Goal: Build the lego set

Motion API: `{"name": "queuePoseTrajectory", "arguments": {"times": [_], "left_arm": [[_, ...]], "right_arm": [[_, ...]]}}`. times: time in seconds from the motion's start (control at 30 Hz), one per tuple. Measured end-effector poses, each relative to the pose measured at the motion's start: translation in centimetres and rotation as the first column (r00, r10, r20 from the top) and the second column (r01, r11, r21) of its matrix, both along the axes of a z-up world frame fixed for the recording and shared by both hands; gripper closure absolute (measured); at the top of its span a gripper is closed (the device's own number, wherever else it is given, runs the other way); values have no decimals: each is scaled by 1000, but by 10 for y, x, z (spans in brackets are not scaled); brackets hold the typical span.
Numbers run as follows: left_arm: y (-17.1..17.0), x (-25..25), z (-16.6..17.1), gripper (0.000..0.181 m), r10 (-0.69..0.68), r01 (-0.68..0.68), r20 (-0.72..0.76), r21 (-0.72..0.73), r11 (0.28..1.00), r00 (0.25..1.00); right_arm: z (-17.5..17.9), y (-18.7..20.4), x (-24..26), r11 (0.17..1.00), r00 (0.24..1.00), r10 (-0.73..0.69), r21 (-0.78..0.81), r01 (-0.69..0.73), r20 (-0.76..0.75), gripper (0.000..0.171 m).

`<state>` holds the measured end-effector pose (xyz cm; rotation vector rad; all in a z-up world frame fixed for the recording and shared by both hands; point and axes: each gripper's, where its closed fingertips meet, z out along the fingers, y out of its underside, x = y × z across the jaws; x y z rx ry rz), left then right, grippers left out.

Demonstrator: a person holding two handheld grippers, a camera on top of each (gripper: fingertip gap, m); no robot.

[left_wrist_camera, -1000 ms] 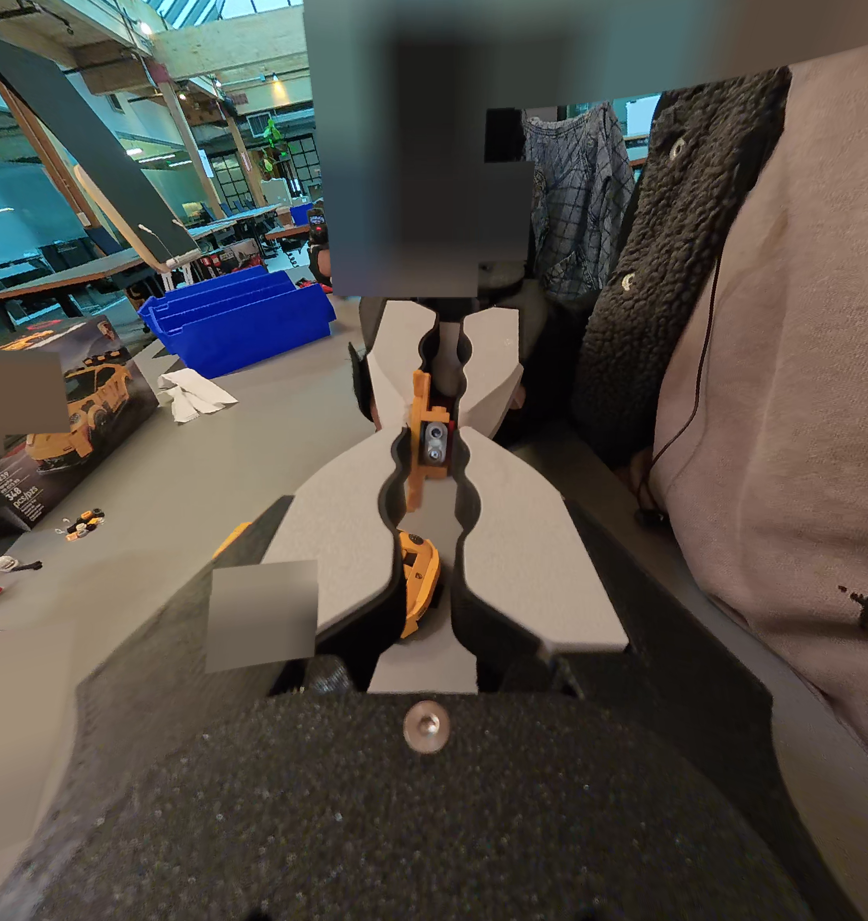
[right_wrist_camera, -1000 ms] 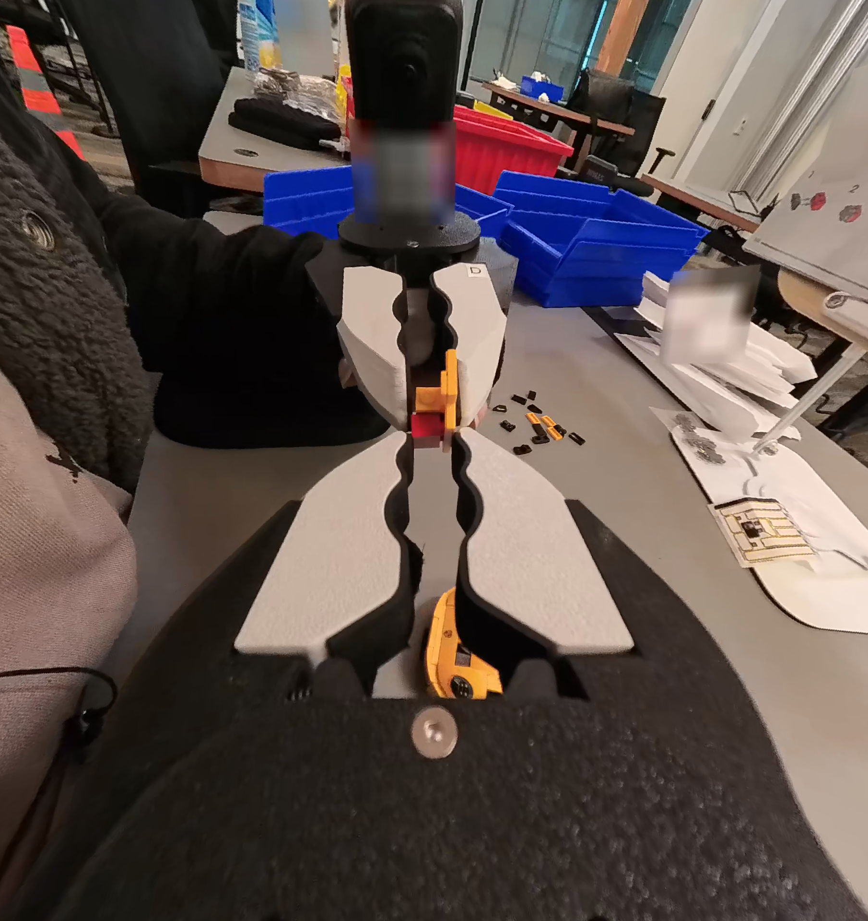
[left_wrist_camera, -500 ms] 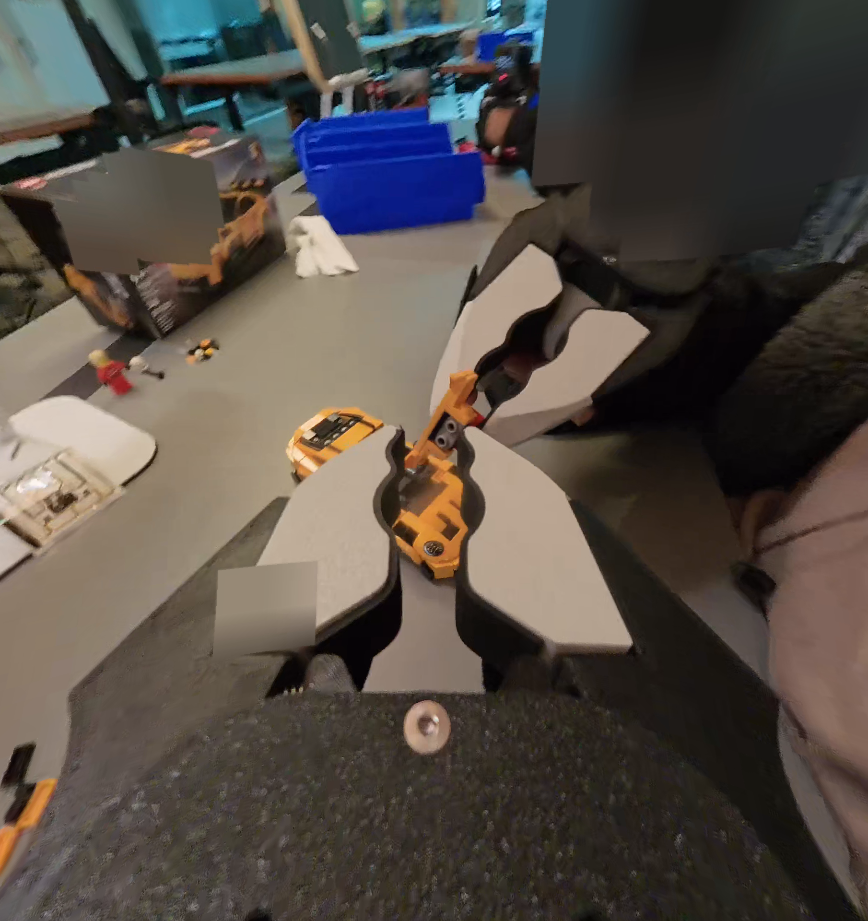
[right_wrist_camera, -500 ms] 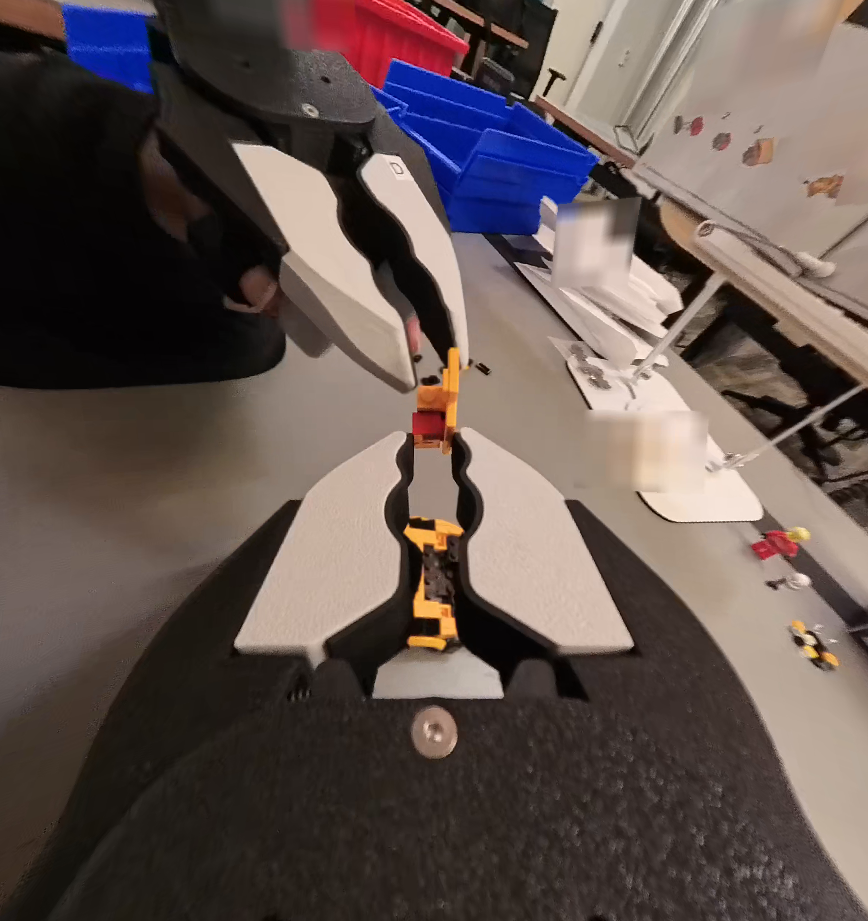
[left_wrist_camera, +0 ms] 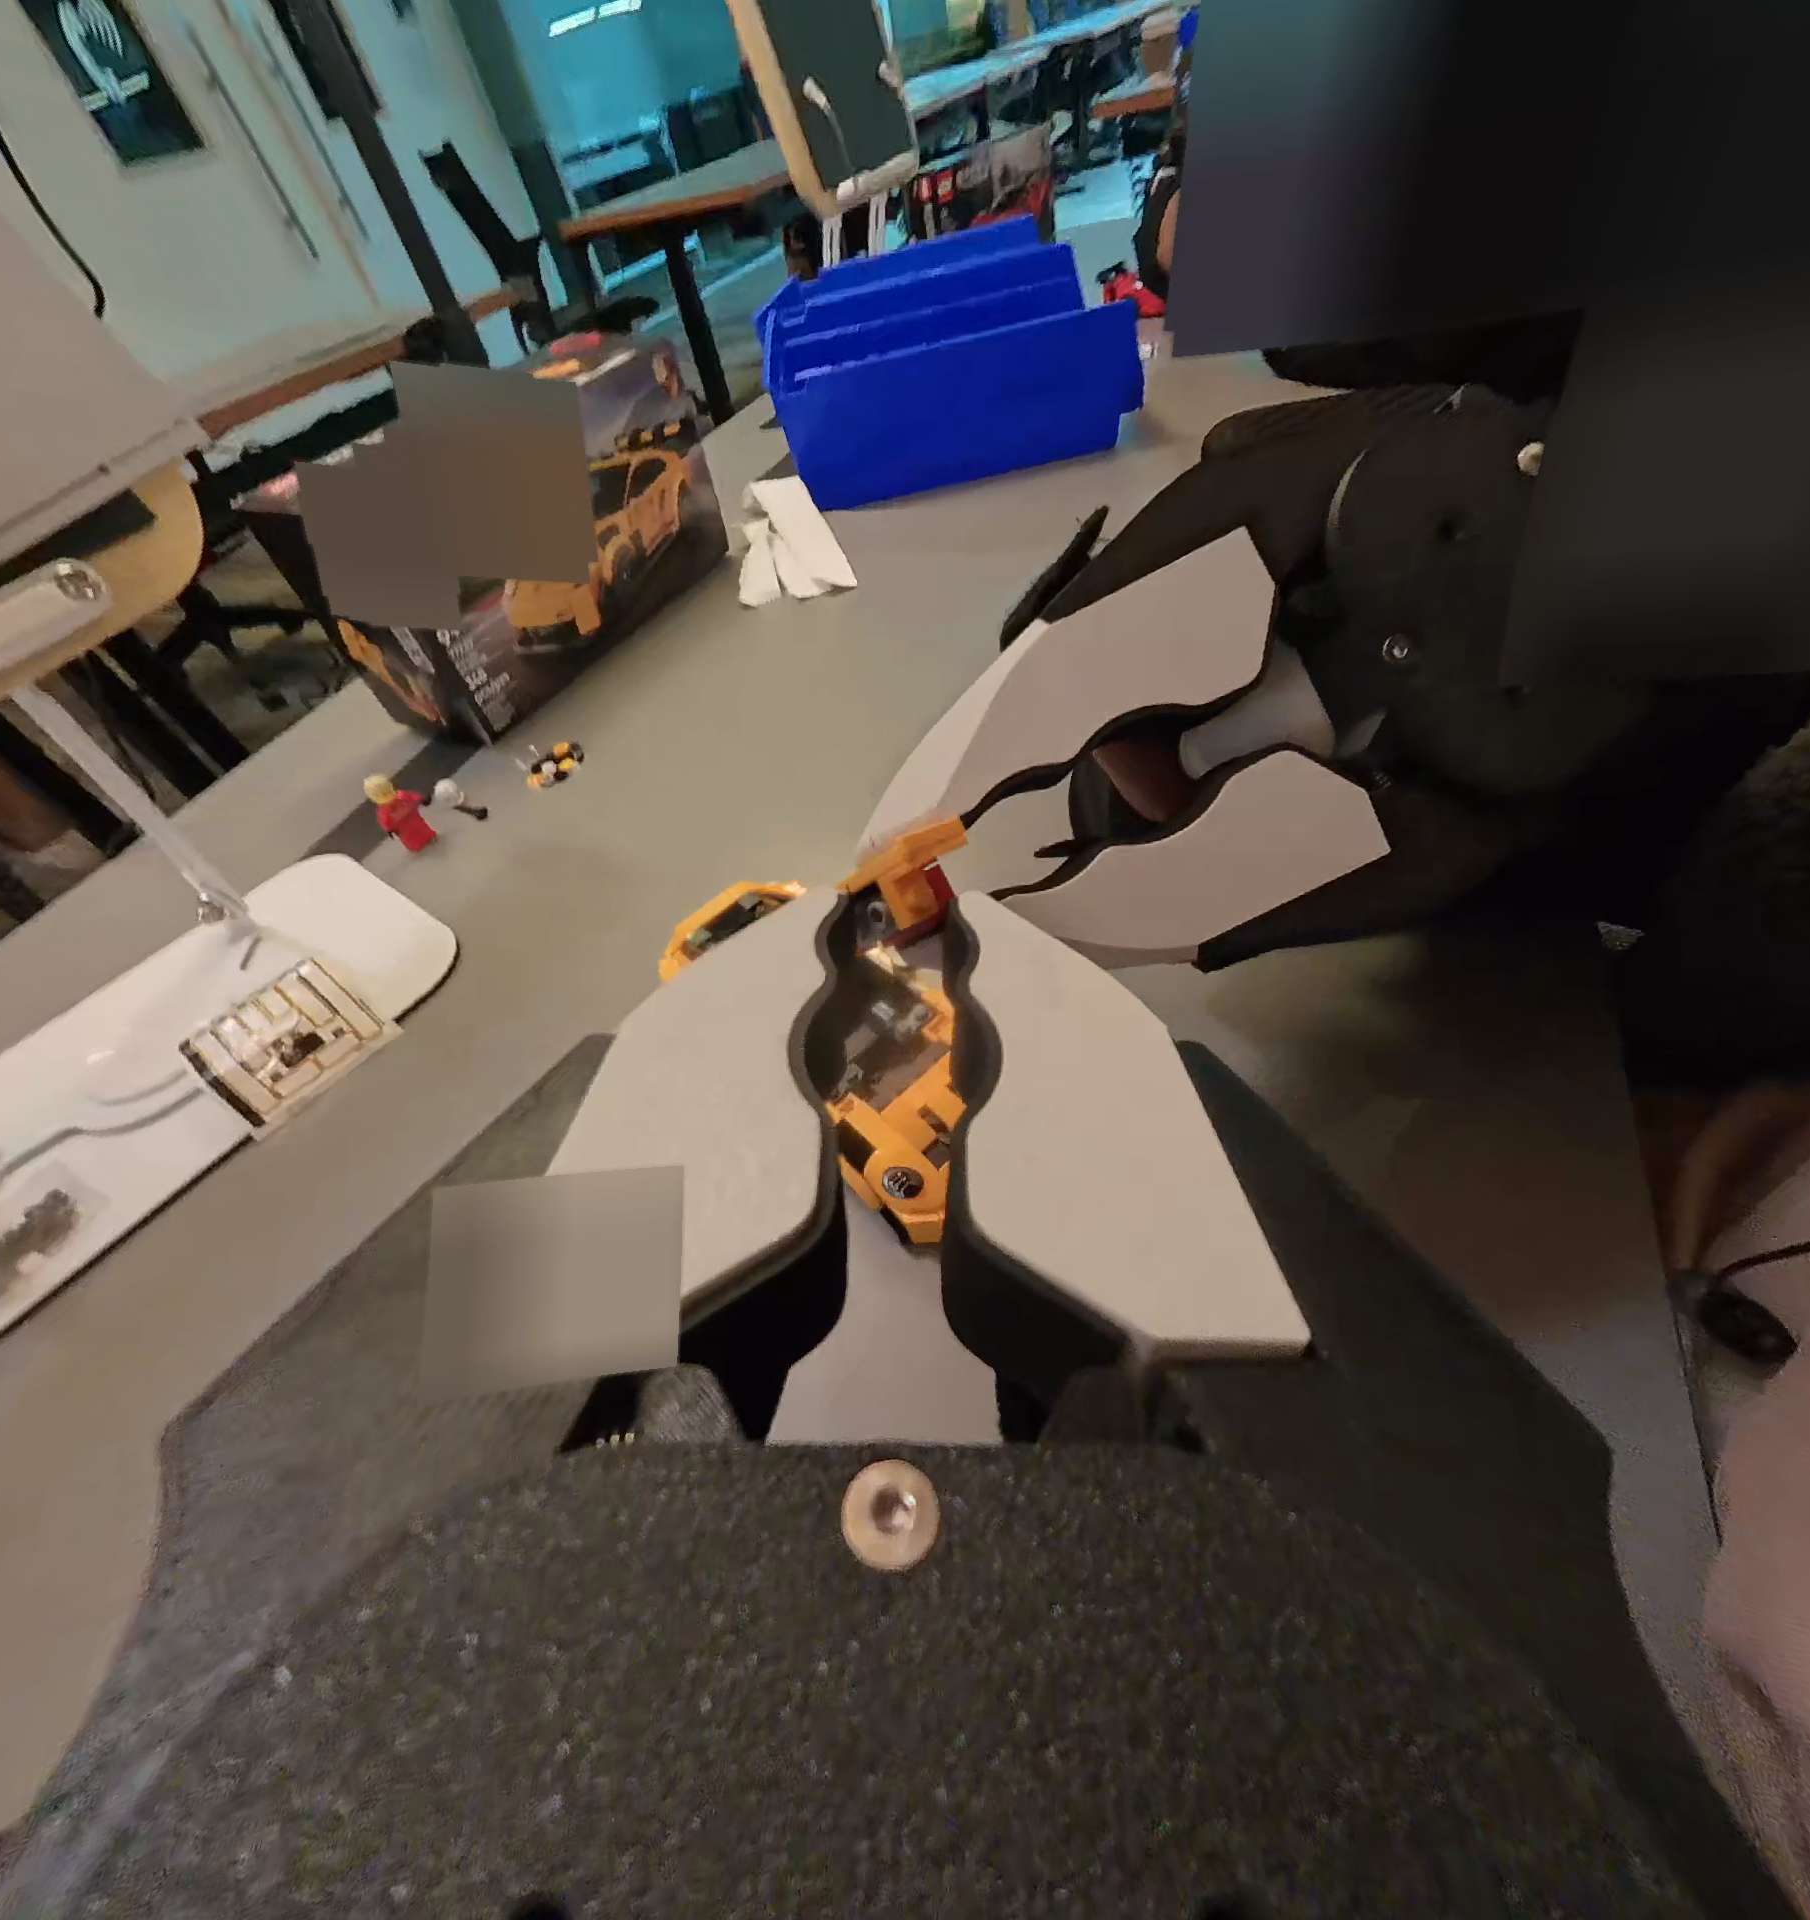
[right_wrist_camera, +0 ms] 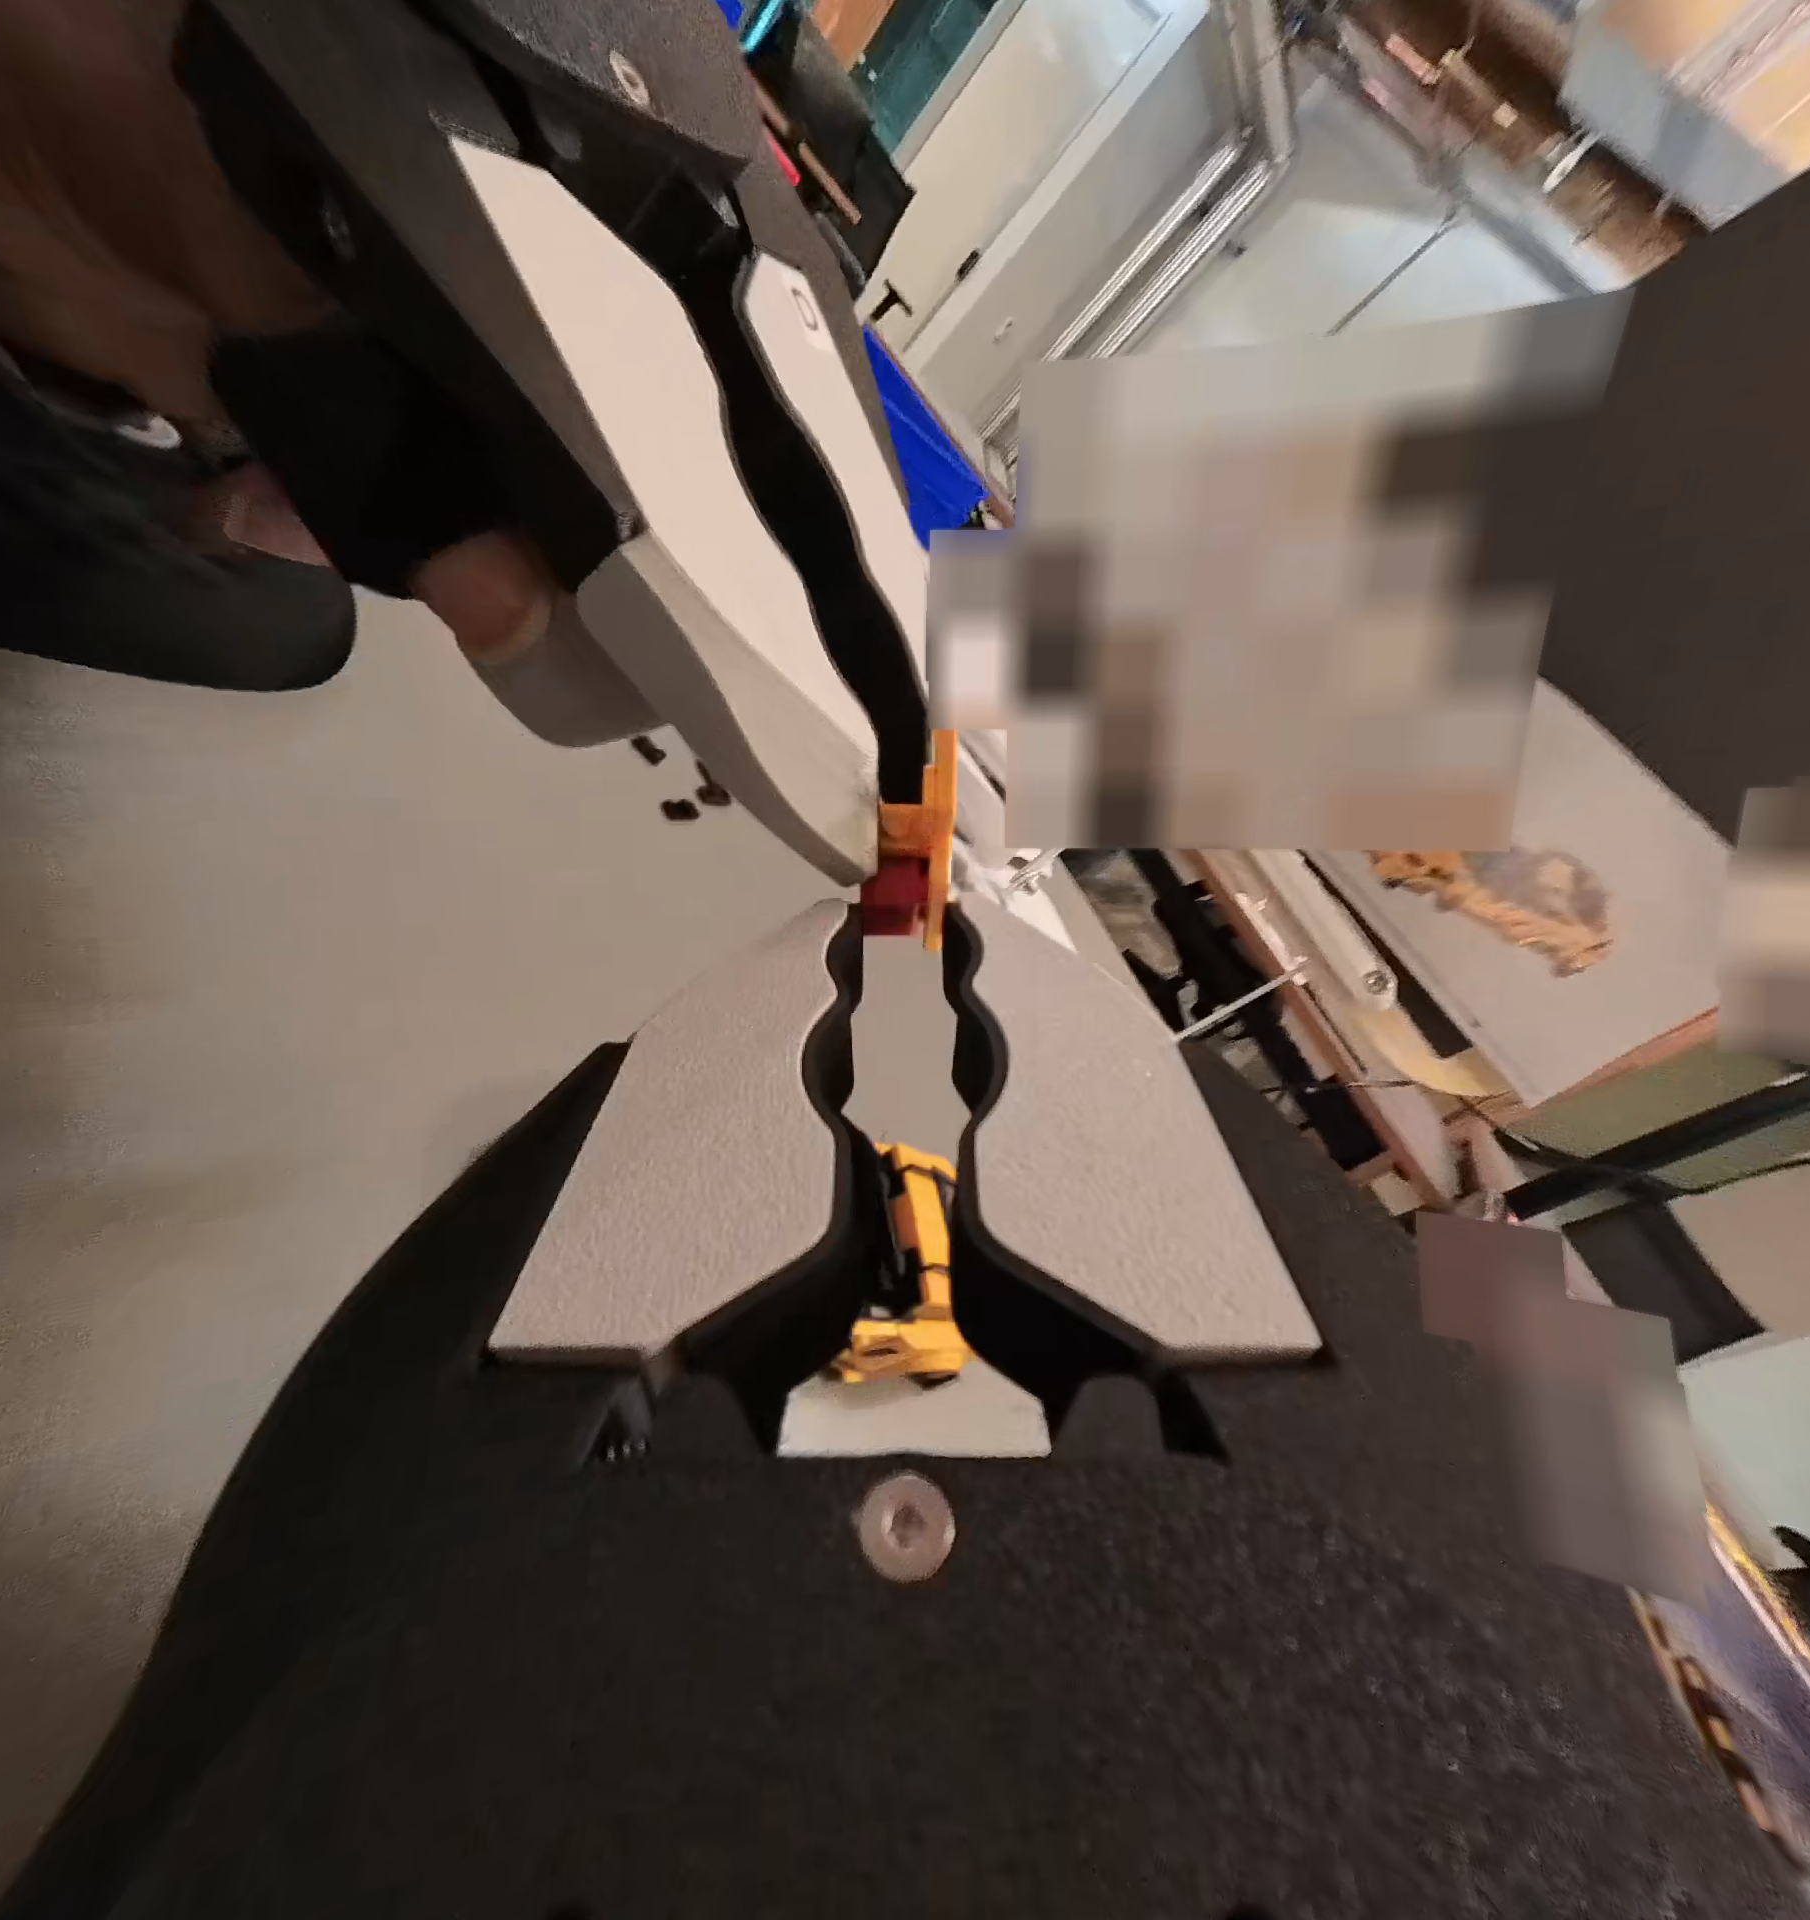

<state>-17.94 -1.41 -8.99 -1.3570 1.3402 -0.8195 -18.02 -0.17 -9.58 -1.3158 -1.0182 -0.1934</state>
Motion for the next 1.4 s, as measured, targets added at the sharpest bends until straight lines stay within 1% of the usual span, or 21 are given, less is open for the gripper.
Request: {"name": "queuePoseTrajectory", "arguments": {"times": [0.03,0.13,0.3,0.43,0.5,0.63,0.7,0.83,0.97,1.0,1.07,1.17,1.27,1.4], "left_arm": [[-2,-1,2,169,-17,17,18,11,1000,1000],[-10,-5,7,169,-74,73,73,18,997,995],[-17,-11,14,170,-144,162,180,-90,983,973],[-17,-18,19,170,-175,239,276,-217,947,945],[-16,-21,20,169,-182,257,296,-240,936,938],[-18,-24,19,170,-211,277,282,-219,935,936],[-21,-25,21,170,-247,309,282,-201,930,927],[-25,-25,23,170,-319,360,256,-134,923,912],[-21,-21,21,170,-380,396,184,-59,916,907],[-24,-19,19,170,-424,439,169,-60,897,890],[-33,-17,13,170,-538,554,152,-97,827,829],[-36,-15,4,170,-660,689,200,-188,700,724],[-27,-13,-1,170,-699,756,290,-266,597,654],[-15,-15,-1,170,-682,789,398,-294,540,614]], "right_arm": [[2,-2,0,1000,1000,-1,17,1,-2,157],[8,-10,-4,999,999,35,19,-35,-28,156],[16,-20,-9,996,994,89,16,-88,-67,156],[24,-26,-9,985,969,149,-53,-162,-199,155],[26,-29,-7,970,942,176,-113,-215,-287,155],[29,-33,-3,923,869,184,-223,-313,-460,153],[29,-34,-2,904,843,182,-250,-346,-506,153],[26,-35,-2,887,835,184,-279,-369,-519,153],[27,-36,0,870,828,182,-305,-387,-531,152],[27,-35,1,870,831,181,-308,-384,-526,152],[26,-34,2,874,857,199,-309,-375,-475,152],[20,-36,1,866,899,275,-318,-386,-341,151],[15,-35,4,834,912,330,-376,-403,-244,147],[7,-26,11,813,921,338,-433,-389,-194,144]]}}
